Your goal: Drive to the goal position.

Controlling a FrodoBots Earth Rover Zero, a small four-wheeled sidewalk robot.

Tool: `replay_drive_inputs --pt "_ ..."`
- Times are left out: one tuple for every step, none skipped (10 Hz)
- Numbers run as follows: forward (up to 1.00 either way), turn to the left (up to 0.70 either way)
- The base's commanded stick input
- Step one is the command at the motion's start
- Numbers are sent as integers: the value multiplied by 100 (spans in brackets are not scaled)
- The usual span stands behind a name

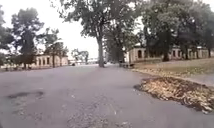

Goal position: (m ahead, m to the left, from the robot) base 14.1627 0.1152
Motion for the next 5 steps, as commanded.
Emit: replay_drive_inputs --pt "70 4" --pt "70 4" --pt "70 4" --pt "70 4" --pt "70 4"
